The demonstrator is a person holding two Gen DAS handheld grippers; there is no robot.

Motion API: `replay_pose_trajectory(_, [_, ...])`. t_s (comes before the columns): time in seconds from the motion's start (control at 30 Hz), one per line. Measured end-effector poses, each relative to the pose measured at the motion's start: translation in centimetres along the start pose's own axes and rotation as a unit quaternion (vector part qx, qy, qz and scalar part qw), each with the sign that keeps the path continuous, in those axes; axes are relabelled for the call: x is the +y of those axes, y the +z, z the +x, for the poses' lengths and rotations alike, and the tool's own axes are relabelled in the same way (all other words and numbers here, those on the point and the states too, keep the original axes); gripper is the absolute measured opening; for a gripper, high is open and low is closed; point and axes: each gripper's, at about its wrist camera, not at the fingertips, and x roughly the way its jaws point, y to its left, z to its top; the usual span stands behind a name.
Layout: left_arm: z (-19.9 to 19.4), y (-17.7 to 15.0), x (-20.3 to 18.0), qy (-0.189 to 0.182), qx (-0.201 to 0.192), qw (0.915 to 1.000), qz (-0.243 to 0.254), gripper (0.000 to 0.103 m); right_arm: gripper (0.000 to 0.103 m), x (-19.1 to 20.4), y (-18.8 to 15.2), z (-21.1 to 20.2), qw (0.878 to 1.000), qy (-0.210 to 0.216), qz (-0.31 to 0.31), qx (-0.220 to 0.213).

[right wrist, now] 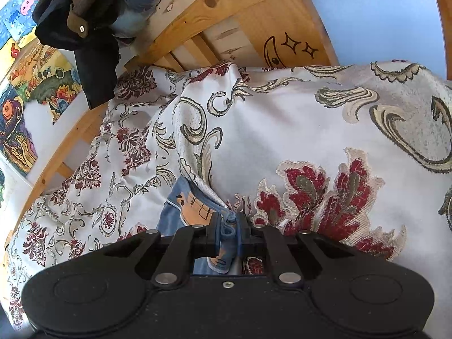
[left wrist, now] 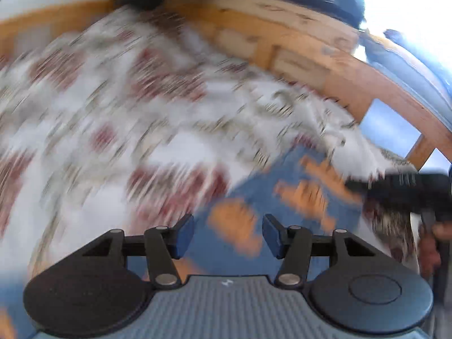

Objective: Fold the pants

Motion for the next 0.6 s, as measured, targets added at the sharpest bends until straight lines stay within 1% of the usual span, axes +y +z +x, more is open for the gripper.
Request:
replay_pose_trajectory(0.03, [-1.0, -1.6, 1.1, 0.020, 0.008, 0.9995, -0.022, 0.059, 0.011, -0.1, 0.0, 0.0, 1.000, 0.001, 0.001, 0.001])
replay_pose_trajectory(0.07, [-1.6, -3.0, 1.9, 0.046, 0.025, 0.9980, -0.036, 0.059, 0.011, -0.1, 0.0, 0.0, 1.000, 0.001, 0.002, 0.001])
replay_pose_trajectory(0.13, [-2.3, -5.7, 3.4, 0.089, 0.046, 0.9925, -0.070, 0.057, 0.011, 0.0, 0.0, 0.2, 1.000, 0.000, -0.002, 0.005])
replay_pose_trajectory(0.17, [-2.9, -6.7, 4.2, 0.094, 0.038, 0.9913, -0.083, 0.056, 0.011, 0.0, 0.0, 0.2, 1.000, -0.001, -0.005, 0.005])
replay_pose_trajectory(0.23, [-3.8, -7.9, 4.8, 0.094, 0.010, 0.9910, -0.094, 0.056, 0.011, 0.2, -0.1, 0.2, 1.000, -0.002, -0.008, 0.004])
replay_pose_trajectory(0.3, [-3.9, -8.3, 4.5, 0.107, -0.003, 0.9899, -0.093, 0.056, 0.011, 0.2, -0.1, 0.2, 1.000, -0.002, -0.007, 0.004])
replay_pose_trajectory(0.37, [-4.1, -7.9, 3.7, 0.124, -0.009, 0.9864, -0.108, 0.059, 0.011, 0.2, -0.2, 0.2, 1.000, -0.002, -0.004, 0.003])
replay_pose_trajectory(0.4, [-4.3, -7.8, 3.3, 0.125, -0.014, 0.9851, -0.117, 0.059, 0.011, 0.2, -0.2, 0.2, 1.000, -0.002, -0.003, 0.001])
replay_pose_trajectory(0.47, [-4.3, -7.0, 2.3, 0.105, -0.030, 0.9862, -0.125, 0.061, 0.011, 0.2, -0.2, 0.1, 1.000, 0.000, -0.001, -0.001])
replay_pose_trajectory(0.53, [-3.9, -6.5, 0.9, 0.099, -0.034, 0.9887, -0.108, 0.062, 0.011, 0.3, -0.2, 0.0, 1.000, 0.005, -0.004, -0.004])
replay_pose_trajectory(0.57, [-3.4, -6.1, 0.1, 0.108, -0.031, 0.9893, -0.092, 0.063, 0.011, 0.4, -0.3, -0.2, 1.000, 0.009, -0.006, -0.006])
replay_pose_trajectory(0.6, [-2.5, -6.0, -0.4, 0.128, -0.020, 0.9881, -0.083, 0.063, 0.011, 0.5, -0.3, -0.4, 1.000, 0.015, -0.011, -0.011])
